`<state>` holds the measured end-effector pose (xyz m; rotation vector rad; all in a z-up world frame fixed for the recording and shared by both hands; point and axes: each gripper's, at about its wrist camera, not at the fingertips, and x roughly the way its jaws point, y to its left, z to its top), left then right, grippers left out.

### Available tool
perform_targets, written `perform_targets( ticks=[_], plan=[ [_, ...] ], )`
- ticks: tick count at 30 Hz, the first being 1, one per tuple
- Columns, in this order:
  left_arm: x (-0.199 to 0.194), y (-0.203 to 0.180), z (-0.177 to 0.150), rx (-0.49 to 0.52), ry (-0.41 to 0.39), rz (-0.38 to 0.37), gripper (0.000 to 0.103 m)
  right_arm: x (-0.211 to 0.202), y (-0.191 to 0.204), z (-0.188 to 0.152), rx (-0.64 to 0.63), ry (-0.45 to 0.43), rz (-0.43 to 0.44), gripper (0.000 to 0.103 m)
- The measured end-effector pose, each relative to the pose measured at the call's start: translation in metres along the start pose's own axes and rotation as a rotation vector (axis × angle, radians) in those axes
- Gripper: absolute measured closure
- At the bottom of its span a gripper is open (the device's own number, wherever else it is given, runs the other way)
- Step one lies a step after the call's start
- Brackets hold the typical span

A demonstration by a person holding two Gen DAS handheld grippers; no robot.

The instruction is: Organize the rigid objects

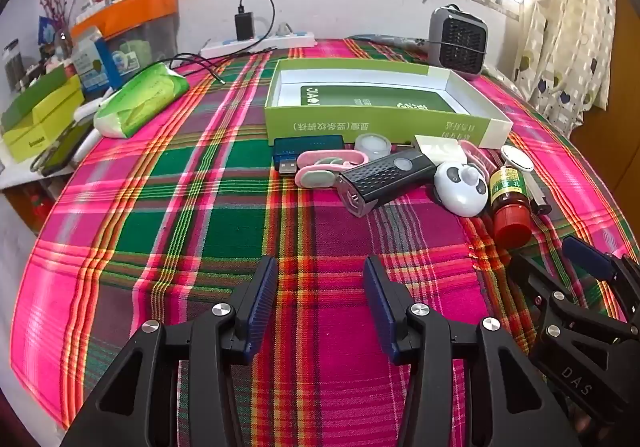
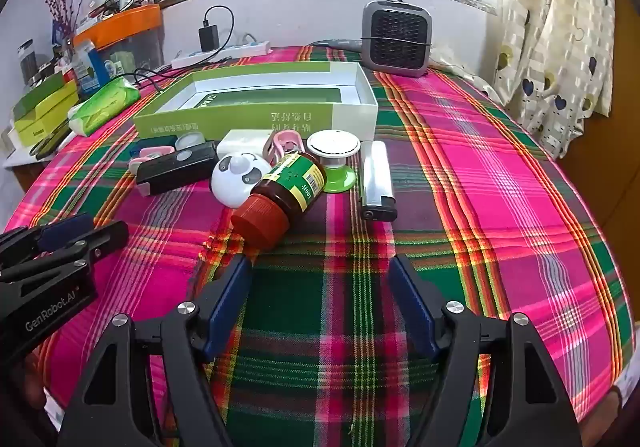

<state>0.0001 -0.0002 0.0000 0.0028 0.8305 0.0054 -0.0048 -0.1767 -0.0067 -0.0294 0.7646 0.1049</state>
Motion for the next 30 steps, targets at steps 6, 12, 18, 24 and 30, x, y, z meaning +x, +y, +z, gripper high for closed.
perform_targets(
  ticks=[6, 12, 18, 24, 30],
  plan=[
    [-0.0001, 0.0003, 0.0, -0.003, -0.004, -0.002, 0.059, 0.0007, 0.0003, 0.0004, -0.007, 0.001, -0.008, 0.032],
    [0.0, 0.0006, 0.0008, -0.001, -0.003, -0.002, 0.059, 0.0013, 0.0007, 0.0006, -0.008, 0.004, -0.009, 0.032],
    [0.0, 0.0008, 0.0012, 0.0, -0.005, -0.001, 0.059, 0.002, 0.0006, 0.0007, -0.007, 0.005, -0.008, 0.032],
    [-0.0001, 0.0004, 0.0006, 0.0, -0.006, -0.001, 0.059, 0.0022, 0.0007, 0.0005, -0.007, 0.004, -0.008, 0.032],
    [-0.0002, 0.0003, 0.0005, 0.001, -0.008, 0.0, 0.059, 0.0023, 0.0006, 0.0002, -0.007, 0.004, -0.008, 0.032]
  ],
)
